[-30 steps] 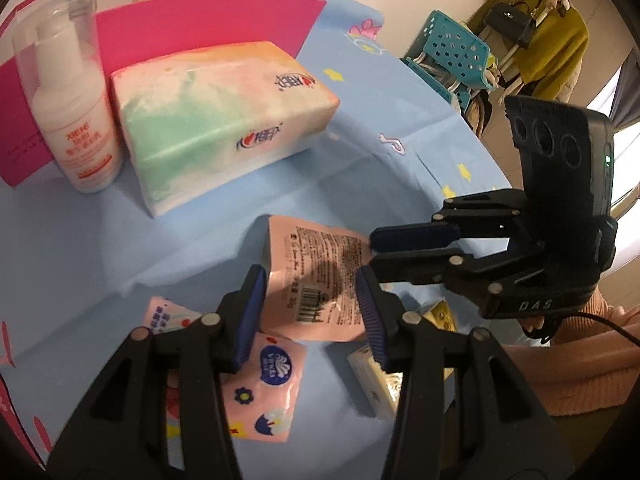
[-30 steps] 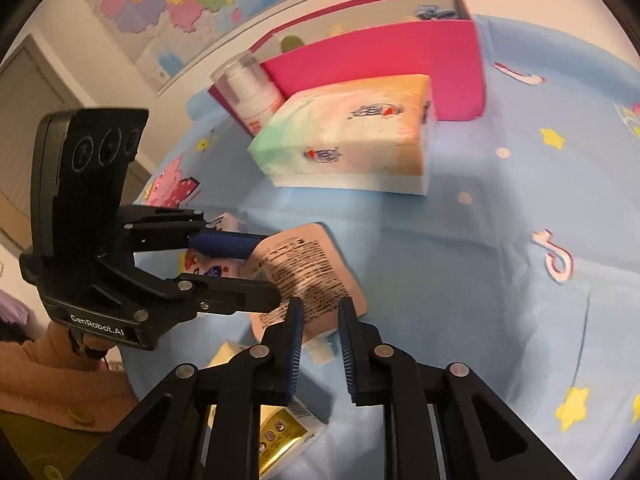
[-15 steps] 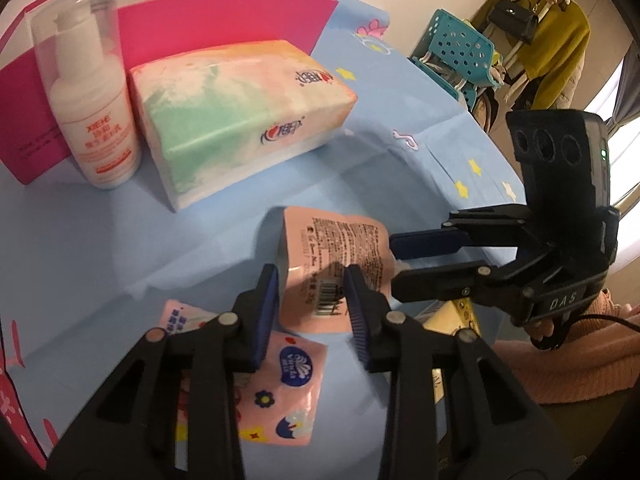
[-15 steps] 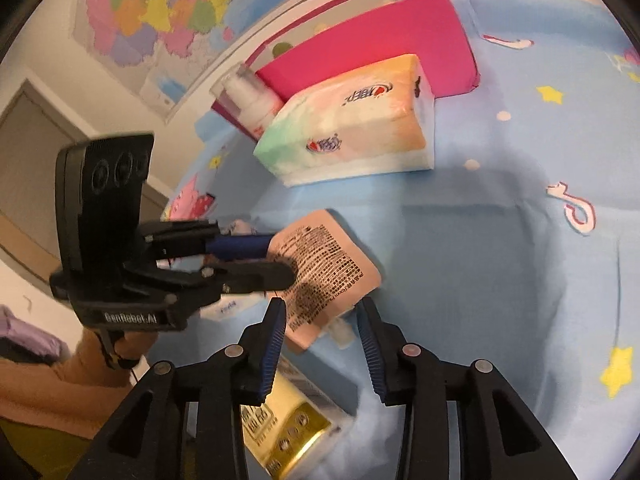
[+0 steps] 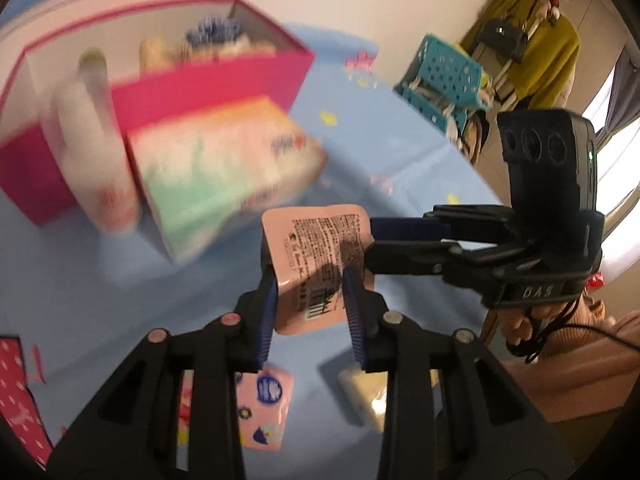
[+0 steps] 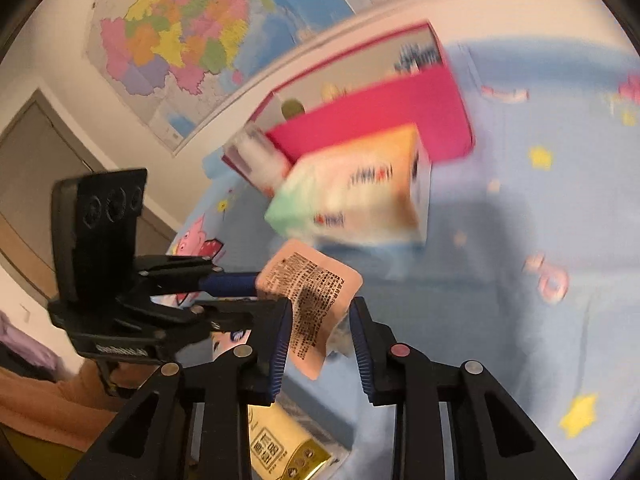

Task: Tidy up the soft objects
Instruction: 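Carry the pink packet into the pink box and open both grippers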

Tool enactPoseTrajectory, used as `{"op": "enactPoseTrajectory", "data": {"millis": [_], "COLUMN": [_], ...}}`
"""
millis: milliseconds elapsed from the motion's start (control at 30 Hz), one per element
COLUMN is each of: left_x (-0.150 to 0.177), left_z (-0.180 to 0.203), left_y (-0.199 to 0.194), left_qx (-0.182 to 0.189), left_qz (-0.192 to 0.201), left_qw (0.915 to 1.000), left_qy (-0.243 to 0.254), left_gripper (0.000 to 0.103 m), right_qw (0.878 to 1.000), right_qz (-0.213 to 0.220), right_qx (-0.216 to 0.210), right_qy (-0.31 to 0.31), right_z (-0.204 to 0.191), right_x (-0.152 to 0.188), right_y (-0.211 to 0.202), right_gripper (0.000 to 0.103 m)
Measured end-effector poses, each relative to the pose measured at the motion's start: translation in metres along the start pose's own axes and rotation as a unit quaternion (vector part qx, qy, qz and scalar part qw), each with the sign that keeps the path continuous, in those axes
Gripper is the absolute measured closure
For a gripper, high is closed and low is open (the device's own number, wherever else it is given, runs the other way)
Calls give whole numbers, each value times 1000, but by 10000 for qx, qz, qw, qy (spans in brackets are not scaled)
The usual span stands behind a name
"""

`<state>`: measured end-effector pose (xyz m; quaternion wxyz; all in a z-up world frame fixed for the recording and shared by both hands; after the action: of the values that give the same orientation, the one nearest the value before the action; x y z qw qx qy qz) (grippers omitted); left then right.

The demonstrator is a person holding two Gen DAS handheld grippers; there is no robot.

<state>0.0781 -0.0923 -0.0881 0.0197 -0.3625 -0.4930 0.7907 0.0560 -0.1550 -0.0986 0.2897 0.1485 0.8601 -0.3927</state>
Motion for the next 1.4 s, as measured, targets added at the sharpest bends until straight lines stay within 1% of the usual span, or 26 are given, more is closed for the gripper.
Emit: {"op": "enactPoseTrajectory", "data": {"millis": [200,300,400,533,700,800,1000,1133,1167,1200,1267,1400], "left_x": [-55,-92,-123,-157,-186,-193,-199,-198,-198,-197,-196,-192], "left_z": [-11,-25,-44,-63,-87,-100,-117,-124,-126,-128,-128,-118], "left_y": [-22,-31,-36,-31,-11,3,26,33,35,34,30,10], "left_qx": [-244,-452,-606,-749,-788,-758,-837,-939,-959,-961,-976,-895], "left_qz": [420,609,738,775,667,541,286,158,115,119,163,436], "left_qw": [9988,9971,9954,9940,9936,9933,9919,9899,9894,9887,9884,9899], "left_qy": [82,100,22,-162,-453,-683,-909,-1049,-1082,-1146,-1150,-1008], "left_gripper": [69,69,69,69,68,68,68,68,65,63,63,63], "right_qw": [9971,9950,9928,9917,9921,9923,9941,9945,9943,9942,9936,9924], "right_qz": [384,532,625,699,689,633,476,569,598,617,647,671], "right_qx": [226,250,321,377,428,526,634,700,721,727,773,801], "right_qy": [-610,-813,-975,-1011,-960,-921,-740,-535,-509,-494,-503,-649], "right_z": [-11,-11,-10,0,14,23,44,52,53,53,53,48], "right_x": [-62,-99,-129,-168,-199,-211,-222,-229,-229,-229,-225,-213], "right_y": [-13,-15,-10,2,21,35,62,66,65,64,59,46], "right_gripper": [73,73,73,73,73,73,73,72,71,71,71,70]}}
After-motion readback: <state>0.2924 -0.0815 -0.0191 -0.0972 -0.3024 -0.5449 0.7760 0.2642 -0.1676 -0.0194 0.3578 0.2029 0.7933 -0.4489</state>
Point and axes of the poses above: each gripper's, at about its wrist camera, not at the fingertips, and y roughly the way its jaws point, z to its right, x to its underside, the point moved 9 cm from there along y, roughly the way its jaws point, and after that the axes turned 3 degrees about -x, right-handed, at the moved point
